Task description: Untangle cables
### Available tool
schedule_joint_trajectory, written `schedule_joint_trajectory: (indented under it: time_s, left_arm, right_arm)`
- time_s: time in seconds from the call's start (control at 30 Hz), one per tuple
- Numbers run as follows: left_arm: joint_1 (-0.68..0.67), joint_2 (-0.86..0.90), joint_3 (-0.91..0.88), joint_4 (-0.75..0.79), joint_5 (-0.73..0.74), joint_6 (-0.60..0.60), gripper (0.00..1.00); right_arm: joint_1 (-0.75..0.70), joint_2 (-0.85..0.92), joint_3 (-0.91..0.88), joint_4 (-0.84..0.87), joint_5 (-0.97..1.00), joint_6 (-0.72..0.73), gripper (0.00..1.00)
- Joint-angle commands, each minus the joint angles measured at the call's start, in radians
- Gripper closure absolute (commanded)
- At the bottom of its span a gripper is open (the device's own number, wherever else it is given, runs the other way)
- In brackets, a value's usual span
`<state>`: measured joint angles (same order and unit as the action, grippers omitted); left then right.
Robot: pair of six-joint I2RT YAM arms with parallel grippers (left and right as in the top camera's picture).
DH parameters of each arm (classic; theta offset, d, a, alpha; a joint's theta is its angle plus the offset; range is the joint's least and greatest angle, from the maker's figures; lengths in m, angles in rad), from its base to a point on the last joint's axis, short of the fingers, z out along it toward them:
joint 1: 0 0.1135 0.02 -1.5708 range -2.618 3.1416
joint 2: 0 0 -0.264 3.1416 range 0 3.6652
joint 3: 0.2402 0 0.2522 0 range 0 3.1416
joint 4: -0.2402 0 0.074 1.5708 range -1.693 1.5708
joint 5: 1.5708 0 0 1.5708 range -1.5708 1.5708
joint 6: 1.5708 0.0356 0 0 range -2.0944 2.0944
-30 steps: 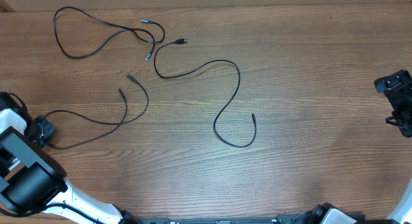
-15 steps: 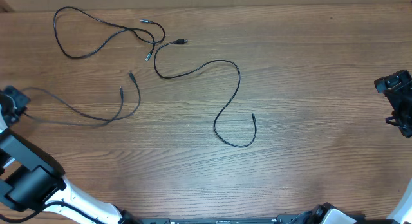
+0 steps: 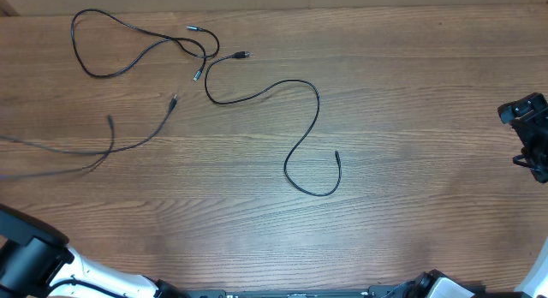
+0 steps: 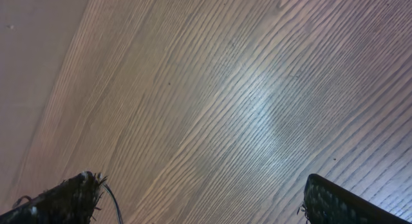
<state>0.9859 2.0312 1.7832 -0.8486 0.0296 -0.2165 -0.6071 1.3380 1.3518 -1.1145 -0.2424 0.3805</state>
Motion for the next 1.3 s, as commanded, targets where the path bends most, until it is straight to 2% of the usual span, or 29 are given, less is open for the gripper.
schedule_joint_trajectory:
  time_s: [0.0, 0.03, 0.07, 0.13, 0.37, 0.53, 0.6, 0.67, 0.77, 1.1, 1.27]
  left_arm:
    - [-0.011, 0.003, 0.020, 0.008, 0.013, 0.056, 0.46]
    - [-0.013, 0.003, 0.020, 0.011, 0.026, 0.055, 0.24]
    - [-0.016, 0.003, 0.020, 0.011, 0.044, 0.056, 0.12]
    - [-0.026, 0.003, 0.020, 0.011, 0.070, 0.056, 0.21]
    - [-0.105, 0.003, 0.020, -0.009, 0.145, 0.056, 0.20]
    - [-0.216, 0.004, 0.019, -0.047, 0.204, 0.071, 0.37]
    - [-0.288, 0.004, 0.019, -0.093, 0.152, 0.150, 0.35]
    - [-0.358, 0.009, 0.019, -0.139, 0.058, 0.165, 0.31]
    - [-0.425, 0.025, 0.009, -0.180, -0.005, 0.165, 0.36]
    - [-0.485, 0.117, -0.077, -0.193, -0.040, 0.179, 0.39]
    - [-0.486, 0.154, -0.082, -0.167, -0.006, 0.242, 0.42]
  right_arm:
    - [-0.001, -0.003, 0.011, 0.005, 0.010, -0.008, 0.00]
    - [-0.001, -0.003, 0.011, 0.005, 0.010, -0.008, 0.00]
    - [-0.001, -0.003, 0.011, 0.005, 0.010, -0.008, 0.00]
    - [-0.001, -0.003, 0.011, 0.005, 0.010, -0.008, 0.00]
    - [-0.001, -0.003, 0.011, 0.005, 0.010, -0.008, 0.00]
    - [-0.001, -0.003, 0.011, 0.005, 0.010, -0.008, 0.00]
    - [-0.001, -0.003, 0.011, 0.005, 0.010, -0.008, 0.00]
    - [-0.001, -0.003, 0.011, 0.005, 0.010, -0.008, 0.00]
    - [-0.001, -0.003, 0.011, 0.005, 0.010, -0.008, 0.00]
    - [-0.001, -0.003, 0.011, 0.005, 0.010, -0.008, 0.00]
    - [-0.001, -0.003, 0.011, 0.005, 0.010, -0.008, 0.00]
